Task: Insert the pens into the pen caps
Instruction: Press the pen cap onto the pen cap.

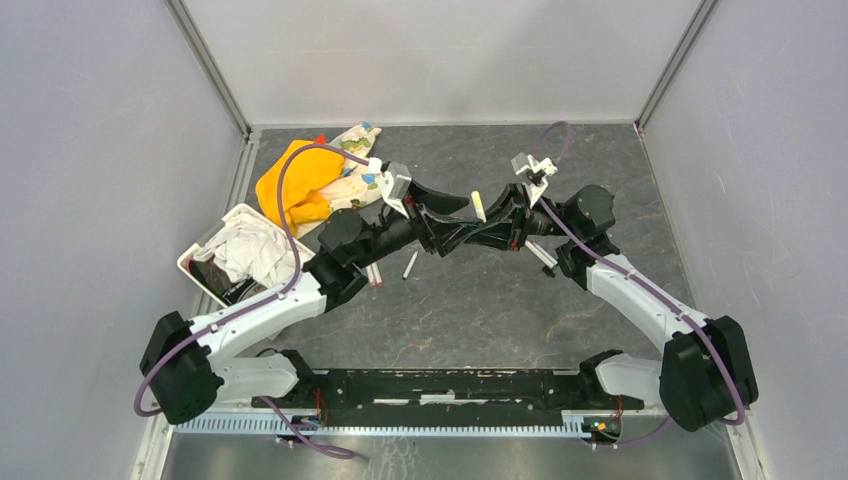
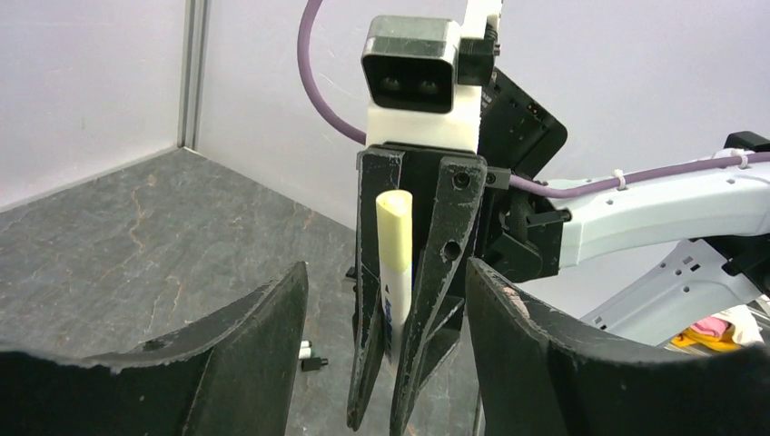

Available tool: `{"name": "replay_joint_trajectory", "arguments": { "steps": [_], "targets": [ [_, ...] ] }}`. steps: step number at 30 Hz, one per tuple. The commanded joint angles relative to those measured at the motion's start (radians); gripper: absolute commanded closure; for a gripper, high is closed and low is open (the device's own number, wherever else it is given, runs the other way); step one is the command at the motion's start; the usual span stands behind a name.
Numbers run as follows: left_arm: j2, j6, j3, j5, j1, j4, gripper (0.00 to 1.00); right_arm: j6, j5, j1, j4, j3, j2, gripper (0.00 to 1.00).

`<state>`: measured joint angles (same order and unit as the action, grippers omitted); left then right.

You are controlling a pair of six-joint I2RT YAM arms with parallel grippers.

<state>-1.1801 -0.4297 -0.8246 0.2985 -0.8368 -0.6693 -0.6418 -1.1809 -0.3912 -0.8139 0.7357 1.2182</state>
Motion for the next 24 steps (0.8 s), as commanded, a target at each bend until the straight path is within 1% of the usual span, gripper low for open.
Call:
{"name": "replay_joint_trajectory", "arguments": {
  "steps": [1, 4, 6, 9, 10, 13, 15, 18, 22, 24],
  "targets": [
    [-0.005, -0.034, -0.063, 0.026, 0.007, -0.072, 0.32, 0.005, -0.02, -0.01, -0.051, 0.002, -0.018, 1.0],
    [-0.028, -0.04, -0.085, 0.026, 0.009, -0.075, 0.37, 0.004, -0.02, -0.01, -0.048, 0.002, -0.018, 1.0],
    [-0.042, -0.046, -0.097, 0.029, 0.011, -0.077, 0.45, 0.007, -0.019, -0.011, -0.047, 0.002, -0.017, 1.0],
    [-0.054, -0.057, -0.11, 0.041, 0.013, -0.085, 0.47, 0.007, -0.017, -0.01, -0.044, 0.002, -0.017, 1.0],
    [-0.057, -0.058, -0.113, 0.047, 0.013, -0.086, 0.5, 0.009, -0.017, -0.011, -0.042, 0.002, -0.016, 1.0],
    [-0.063, -0.06, -0.121, 0.053, 0.016, -0.078, 0.62, 0.011, -0.017, -0.011, -0.041, 0.002, -0.014, 1.0],
    [-0.066, -0.06, -0.123, 0.062, 0.016, -0.073, 0.72, 0.011, -0.016, -0.011, -0.039, 0.002, -0.014, 1.0],
    [-0.071, -0.052, -0.124, 0.094, 0.018, -0.066, 0.97, 0.011, -0.012, -0.011, -0.037, 0.003, -0.012, 1.0],
    [-0.087, -0.046, -0.117, 0.182, 0.018, -0.058, 0.98, 0.01, 0.004, -0.006, -0.018, 0.011, -0.007, 1.0],
    [-0.101, -0.054, -0.094, 0.244, 0.01, -0.039, 0.98, -0.01, 0.004, 0.004, -0.045, 0.013, -0.002, 1.0]
  ]
}}
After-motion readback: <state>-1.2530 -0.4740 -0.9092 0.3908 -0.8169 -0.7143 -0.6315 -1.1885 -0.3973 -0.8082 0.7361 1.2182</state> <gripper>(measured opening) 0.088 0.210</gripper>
